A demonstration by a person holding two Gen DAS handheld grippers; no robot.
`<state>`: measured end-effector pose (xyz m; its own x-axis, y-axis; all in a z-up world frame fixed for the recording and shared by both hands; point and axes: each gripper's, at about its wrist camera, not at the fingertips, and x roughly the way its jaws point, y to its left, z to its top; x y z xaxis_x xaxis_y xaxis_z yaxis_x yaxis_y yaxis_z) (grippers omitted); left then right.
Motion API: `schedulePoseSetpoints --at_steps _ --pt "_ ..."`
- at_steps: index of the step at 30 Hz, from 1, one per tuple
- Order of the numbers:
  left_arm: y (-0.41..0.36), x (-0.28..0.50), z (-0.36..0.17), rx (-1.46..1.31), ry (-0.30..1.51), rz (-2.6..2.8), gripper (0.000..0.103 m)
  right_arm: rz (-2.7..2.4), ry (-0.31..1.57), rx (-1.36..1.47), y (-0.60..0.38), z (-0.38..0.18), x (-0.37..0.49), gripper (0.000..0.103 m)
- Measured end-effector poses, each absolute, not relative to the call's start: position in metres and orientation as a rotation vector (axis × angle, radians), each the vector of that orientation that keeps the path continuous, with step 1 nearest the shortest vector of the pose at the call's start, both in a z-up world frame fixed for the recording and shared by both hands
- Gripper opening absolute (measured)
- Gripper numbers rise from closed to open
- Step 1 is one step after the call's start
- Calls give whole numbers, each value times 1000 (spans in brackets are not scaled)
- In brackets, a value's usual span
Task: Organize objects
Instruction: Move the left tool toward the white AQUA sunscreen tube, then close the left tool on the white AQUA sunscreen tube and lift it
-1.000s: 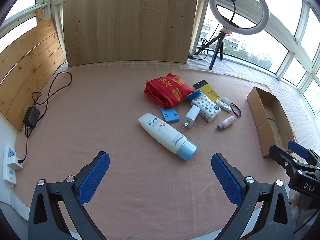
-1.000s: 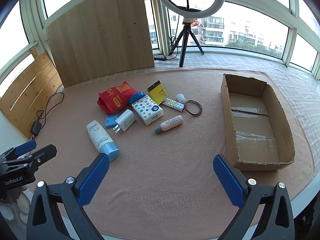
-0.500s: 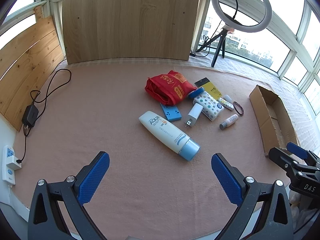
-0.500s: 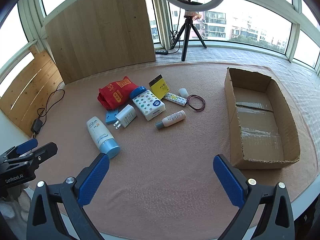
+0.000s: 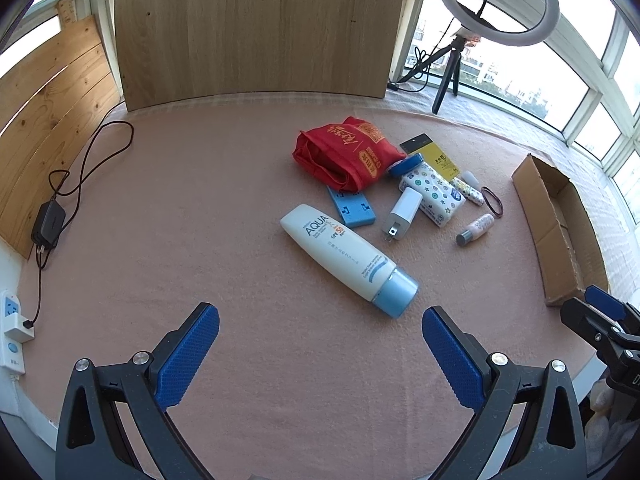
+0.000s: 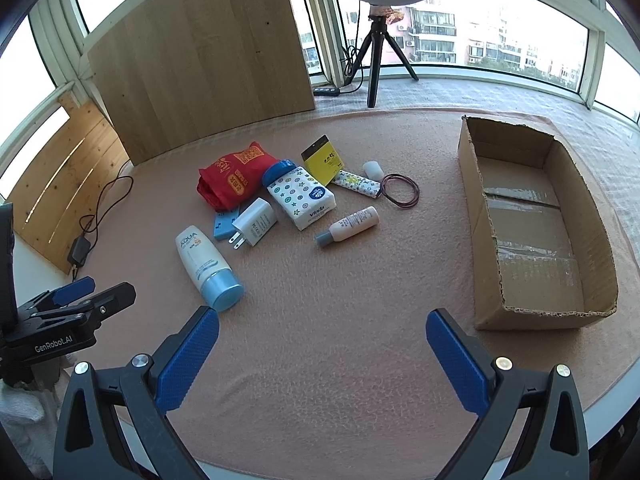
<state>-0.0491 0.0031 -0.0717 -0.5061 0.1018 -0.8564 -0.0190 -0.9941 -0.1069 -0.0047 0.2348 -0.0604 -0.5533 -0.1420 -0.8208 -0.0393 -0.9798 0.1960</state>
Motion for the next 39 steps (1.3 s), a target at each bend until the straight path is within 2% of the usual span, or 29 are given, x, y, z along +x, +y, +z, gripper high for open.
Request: schedulePoseSetpoints --at_steps 11,15,19,29,35,39 --pt "10 -96 -87 -1552 -102 2640 97 -2720 -350 1492 251 -67 1 102" --pt "9 -116 -97 -1582 -118 2644 84 -2740 -378 1509 261 -69 5 102" --pt "9 -135 -111 -1612 -99 2627 76 -2750 -403 1522 268 -70 8 102" --pt "26 -172 -143 -1683 19 2579 74 -2738 -425 1544 271 -76 12 102" --pt "28 -174 -158 -1688 2 2532 74 -2723 -418 1555 271 -80 10 102" --pt "29 -165 -163 -1685 -51 2484 62 -2716 -401 1553 268 -80 7 102"
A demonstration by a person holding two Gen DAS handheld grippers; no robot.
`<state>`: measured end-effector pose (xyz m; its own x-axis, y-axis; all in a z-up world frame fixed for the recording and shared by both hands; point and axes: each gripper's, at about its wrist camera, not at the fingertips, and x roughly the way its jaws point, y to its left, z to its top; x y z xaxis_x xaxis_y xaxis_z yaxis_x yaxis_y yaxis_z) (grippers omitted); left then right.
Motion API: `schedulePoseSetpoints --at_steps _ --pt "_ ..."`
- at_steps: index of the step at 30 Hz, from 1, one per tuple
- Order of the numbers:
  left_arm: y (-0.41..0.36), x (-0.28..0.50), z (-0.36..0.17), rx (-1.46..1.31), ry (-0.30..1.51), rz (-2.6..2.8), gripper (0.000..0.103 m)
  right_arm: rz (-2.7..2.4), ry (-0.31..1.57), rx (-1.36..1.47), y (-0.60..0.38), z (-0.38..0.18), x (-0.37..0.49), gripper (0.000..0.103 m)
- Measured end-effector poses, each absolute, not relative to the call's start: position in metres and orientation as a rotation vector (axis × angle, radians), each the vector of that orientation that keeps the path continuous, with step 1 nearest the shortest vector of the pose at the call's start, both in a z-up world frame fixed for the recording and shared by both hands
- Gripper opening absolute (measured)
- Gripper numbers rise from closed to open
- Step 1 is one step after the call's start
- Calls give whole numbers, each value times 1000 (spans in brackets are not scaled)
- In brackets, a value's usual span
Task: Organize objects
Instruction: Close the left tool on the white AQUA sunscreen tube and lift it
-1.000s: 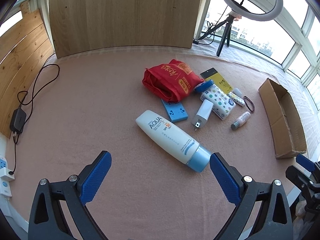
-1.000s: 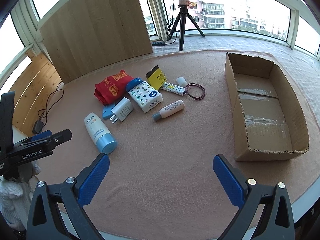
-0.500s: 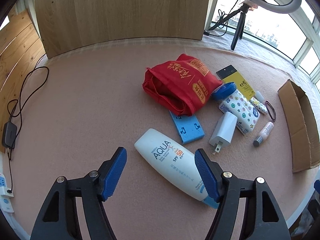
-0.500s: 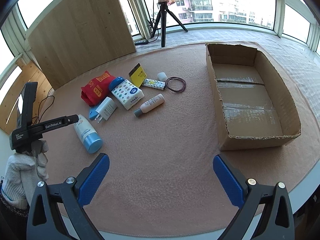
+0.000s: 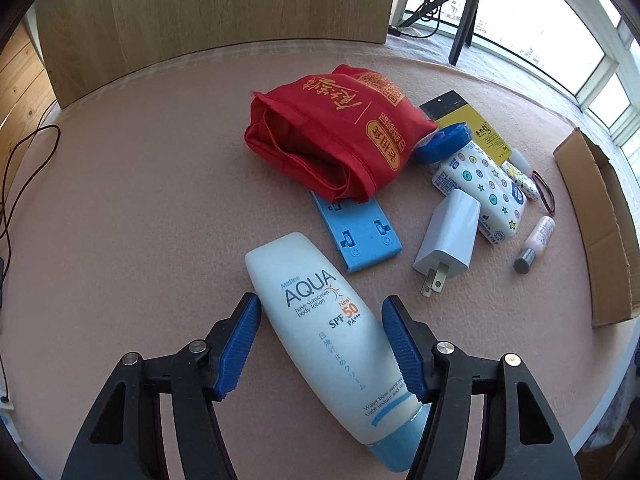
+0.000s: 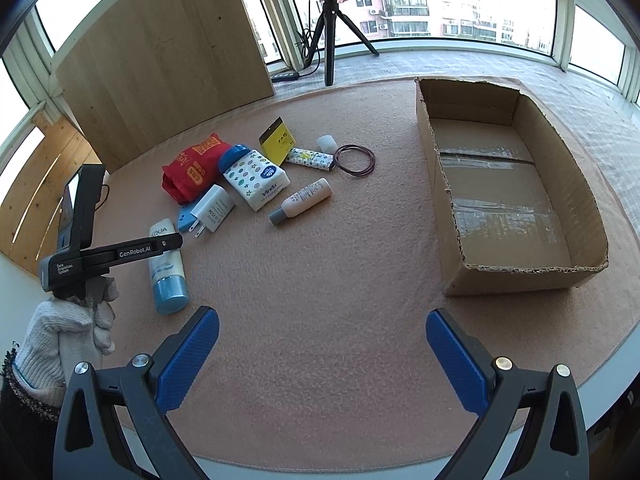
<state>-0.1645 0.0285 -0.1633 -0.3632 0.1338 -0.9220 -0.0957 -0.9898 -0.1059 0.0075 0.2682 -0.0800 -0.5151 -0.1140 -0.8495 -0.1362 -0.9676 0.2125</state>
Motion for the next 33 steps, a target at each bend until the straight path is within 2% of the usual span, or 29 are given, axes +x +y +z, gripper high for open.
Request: schedulePoseSetpoints --at_steps 3,17,21,23,25,30,33 --pt "30 -153 -167 -1675 -94 2455 56 2704 408 -1561 265 -82 3 102" --pt "19 -97 -167 -1635 -293 2437 52 2763 451 -1738 228 -104 -36 99" --pt "16 -86 -164 -1625 -272 2418 62 2767 480 -1821 214 -115 -51 93" --pt "14 -83 -161 -1616 -222 2421 63 2764 500 -1866 207 -121 -60 92" --pt "12 -84 -162 -1634 -193 2400 74 2761 521 -1899 200 -126 -69 92" --pt "-2 -90 -166 -1650 -251 2366 76 2760 547 -1979 179 -136 -95 91" --pt "-4 -92 -167 -1647 -244 2354 77 2740 590 -2048 167 -143 -107 87"
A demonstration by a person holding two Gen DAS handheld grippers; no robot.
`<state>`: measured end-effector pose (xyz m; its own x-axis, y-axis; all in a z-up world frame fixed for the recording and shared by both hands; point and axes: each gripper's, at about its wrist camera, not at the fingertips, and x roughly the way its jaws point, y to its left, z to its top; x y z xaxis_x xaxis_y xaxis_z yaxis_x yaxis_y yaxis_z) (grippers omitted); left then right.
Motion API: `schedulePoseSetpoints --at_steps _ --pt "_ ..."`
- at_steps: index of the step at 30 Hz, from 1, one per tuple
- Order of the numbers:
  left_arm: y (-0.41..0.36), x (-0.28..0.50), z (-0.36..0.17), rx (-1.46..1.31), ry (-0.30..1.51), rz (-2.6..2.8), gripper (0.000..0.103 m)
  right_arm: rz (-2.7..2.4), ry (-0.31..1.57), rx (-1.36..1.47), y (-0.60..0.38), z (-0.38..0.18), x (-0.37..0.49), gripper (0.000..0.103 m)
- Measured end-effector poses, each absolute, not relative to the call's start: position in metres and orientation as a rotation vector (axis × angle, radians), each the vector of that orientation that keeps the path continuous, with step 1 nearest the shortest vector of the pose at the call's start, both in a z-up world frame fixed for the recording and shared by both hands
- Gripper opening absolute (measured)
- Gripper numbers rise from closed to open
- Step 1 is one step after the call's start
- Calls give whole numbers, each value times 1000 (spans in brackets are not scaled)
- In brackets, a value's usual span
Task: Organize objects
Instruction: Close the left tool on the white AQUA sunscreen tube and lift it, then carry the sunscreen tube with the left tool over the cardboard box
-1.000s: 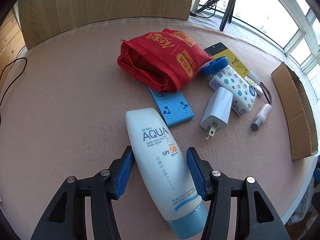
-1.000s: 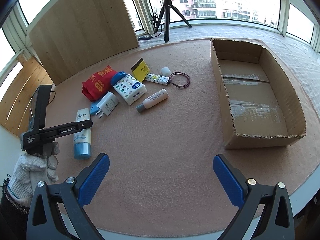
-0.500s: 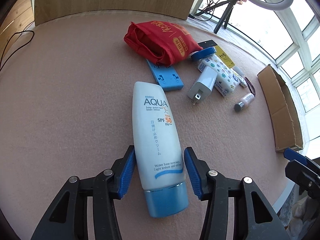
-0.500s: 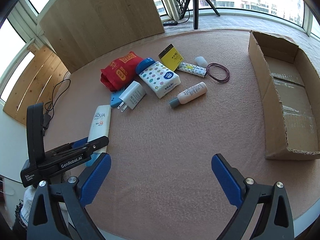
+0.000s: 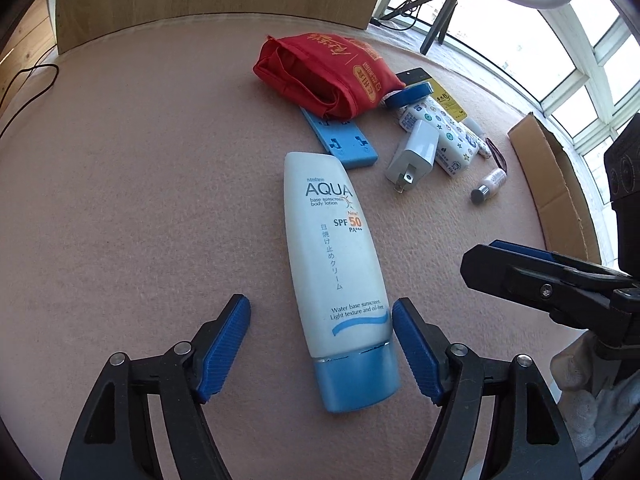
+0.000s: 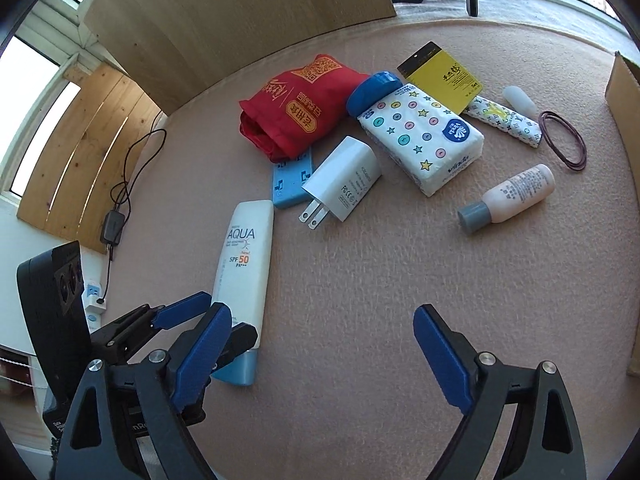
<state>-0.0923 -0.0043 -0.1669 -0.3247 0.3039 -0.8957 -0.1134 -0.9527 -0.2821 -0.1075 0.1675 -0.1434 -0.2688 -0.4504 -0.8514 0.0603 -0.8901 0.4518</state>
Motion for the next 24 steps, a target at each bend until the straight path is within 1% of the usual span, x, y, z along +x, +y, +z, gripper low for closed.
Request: schedulePoseSetpoints --at_steps 3,6,8,11,13,14,15,16,18,19,21,24 --pt "-8 -94 -167 -1639 -264 2333 77 -2154 -541 1685 161 -152 -118 81" --pt "-14 -97 -167 -1629 -326 2308 77 -2102 -588 1717 157 -161 -126 74" --pt "-18 -98 -167 -1621 -362 2298 76 -2105 -569 1711 153 -161 -128 73" --pt "-18 -97 -166 -1606 -378 2283 75 -2081 -553 1715 147 -161 -132 69" --pt "-18 -95 -165 -1600 -392 2264 63 -2053 -551 1721 144 -163 -134 62" --pt "-17 -95 -166 -1600 -398 2254 60 -2039 -550 1724 142 -164 -135 58" --pt "-16 -94 -166 -1599 -397 2247 54 -2030 -547 1726 140 -164 -135 56" --pt "-15 -94 -167 -1599 -391 2246 51 -2027 -542 1725 138 -165 -136 56" --pt "-14 -93 -168 -1598 -385 2247 50 -2019 -534 1723 137 -165 -137 53" --pt "-14 -92 -168 -1596 -390 2249 50 -2010 -537 1727 137 -166 -137 48" --pt "-14 -92 -167 -1594 -407 2249 48 -1985 -553 1728 137 -167 -138 43" --pt "-14 -91 -167 -1594 -418 2257 48 -1950 -568 1723 137 -168 -136 39"
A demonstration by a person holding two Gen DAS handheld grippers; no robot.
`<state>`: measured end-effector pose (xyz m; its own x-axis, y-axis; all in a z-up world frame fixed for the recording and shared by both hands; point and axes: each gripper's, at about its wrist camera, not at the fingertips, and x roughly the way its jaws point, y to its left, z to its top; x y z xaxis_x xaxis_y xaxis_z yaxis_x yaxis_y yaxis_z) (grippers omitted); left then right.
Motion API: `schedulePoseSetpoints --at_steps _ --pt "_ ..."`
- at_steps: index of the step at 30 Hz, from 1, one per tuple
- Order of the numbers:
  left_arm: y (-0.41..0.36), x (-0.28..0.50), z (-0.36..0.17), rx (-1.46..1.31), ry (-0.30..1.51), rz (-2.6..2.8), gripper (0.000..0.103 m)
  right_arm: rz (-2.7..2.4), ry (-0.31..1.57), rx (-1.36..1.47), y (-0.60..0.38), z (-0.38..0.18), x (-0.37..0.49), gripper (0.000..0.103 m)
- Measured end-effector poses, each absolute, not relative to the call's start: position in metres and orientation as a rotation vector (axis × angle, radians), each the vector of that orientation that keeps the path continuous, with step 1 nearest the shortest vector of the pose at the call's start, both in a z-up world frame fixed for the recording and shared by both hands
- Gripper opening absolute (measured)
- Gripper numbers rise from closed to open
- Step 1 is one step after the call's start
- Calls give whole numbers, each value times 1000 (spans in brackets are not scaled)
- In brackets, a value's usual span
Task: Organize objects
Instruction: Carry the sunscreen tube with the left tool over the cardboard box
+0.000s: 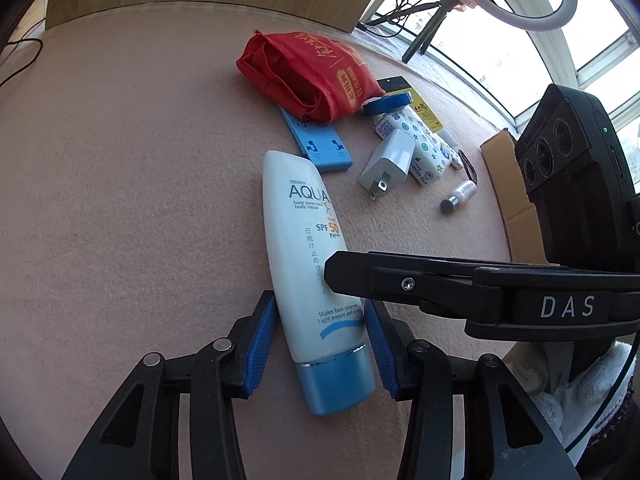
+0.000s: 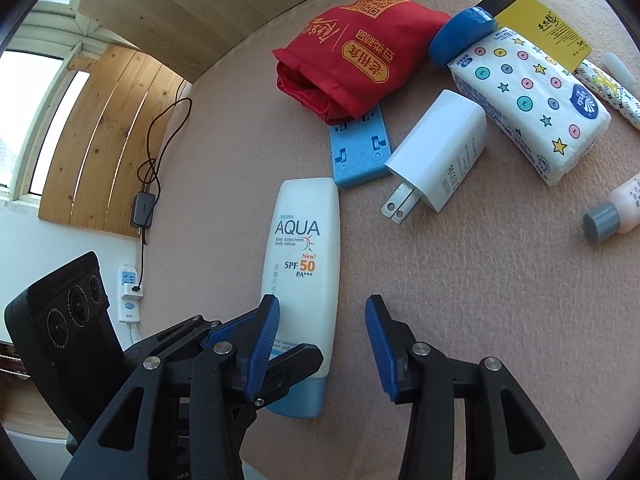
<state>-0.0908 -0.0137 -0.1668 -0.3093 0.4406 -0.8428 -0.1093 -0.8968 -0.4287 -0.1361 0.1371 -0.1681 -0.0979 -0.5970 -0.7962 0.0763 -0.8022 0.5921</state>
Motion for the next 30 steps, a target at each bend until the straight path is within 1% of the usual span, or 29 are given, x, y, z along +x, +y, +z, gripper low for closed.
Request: schedulePoseSetpoints --at_steps 6,17,22,30 --pt "-6 -85 -167 -1595 -430 2251 48 -1888 -598 1732 136 -173 -134 38" --pt "8 -66 -149 -1563 -427 2285 44 -1911 -586 1695 155 -154 -114 38" --pt "39 -65 -131 -1512 -364 2303 44 -1984 -595 1650 184 -134 -105 38" --pt "112 -77 -98 -1400 -271 2268 44 -2175 -601 1570 251 -94 -91 38"
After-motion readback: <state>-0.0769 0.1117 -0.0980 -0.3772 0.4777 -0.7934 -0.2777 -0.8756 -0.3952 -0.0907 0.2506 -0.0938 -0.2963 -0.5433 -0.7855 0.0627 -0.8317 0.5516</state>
